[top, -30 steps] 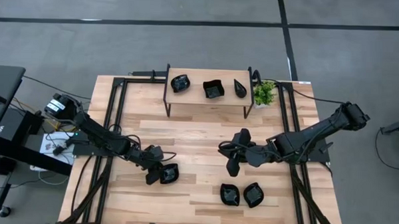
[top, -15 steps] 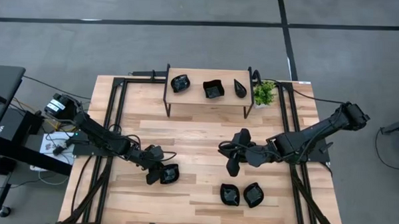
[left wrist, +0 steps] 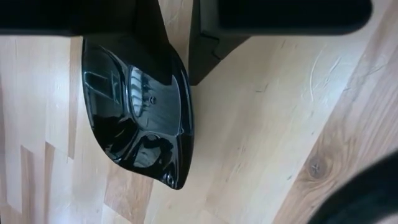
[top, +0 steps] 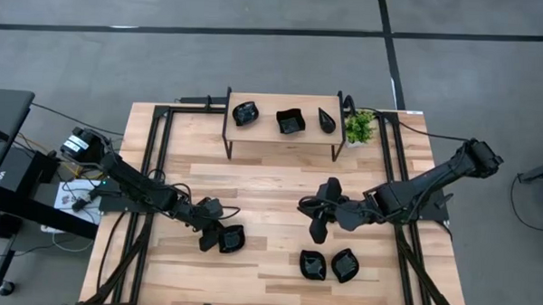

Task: Pick & Place Mini shaped plates
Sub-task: Stack the black leaf shaped plate on top of the black leaf shaped plate on the shelf

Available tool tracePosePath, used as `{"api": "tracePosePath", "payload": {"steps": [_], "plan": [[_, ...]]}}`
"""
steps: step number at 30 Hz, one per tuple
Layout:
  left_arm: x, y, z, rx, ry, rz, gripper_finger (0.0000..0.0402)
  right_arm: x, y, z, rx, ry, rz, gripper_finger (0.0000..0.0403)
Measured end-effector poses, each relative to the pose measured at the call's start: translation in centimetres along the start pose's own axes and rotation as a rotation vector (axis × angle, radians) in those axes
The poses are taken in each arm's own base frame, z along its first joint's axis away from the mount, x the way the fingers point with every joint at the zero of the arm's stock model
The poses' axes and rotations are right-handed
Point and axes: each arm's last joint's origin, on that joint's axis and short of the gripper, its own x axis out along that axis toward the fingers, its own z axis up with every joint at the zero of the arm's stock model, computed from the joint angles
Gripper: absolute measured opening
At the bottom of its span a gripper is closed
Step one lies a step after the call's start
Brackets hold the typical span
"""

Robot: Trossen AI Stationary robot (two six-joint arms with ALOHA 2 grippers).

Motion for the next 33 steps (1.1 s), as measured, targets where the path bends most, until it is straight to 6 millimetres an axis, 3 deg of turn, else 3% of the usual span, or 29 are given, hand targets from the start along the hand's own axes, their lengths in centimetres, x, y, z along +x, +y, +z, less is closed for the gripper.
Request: {"api": "tracePosePath", "payload": {"steps": [23,33], "plan": [[-0.02,-0.45,0.47,-0.013,-0.048,-0.047,0.0008,0.01,-0.01,0.01,0.000,0.000,-0.001,0.0065],[-0.07,-0.76,0.80,-0.019,-0.082,-0.079,0.0007,0.01,0.04,0.05,0.020,-0.004,0.004,0.0065]]}}
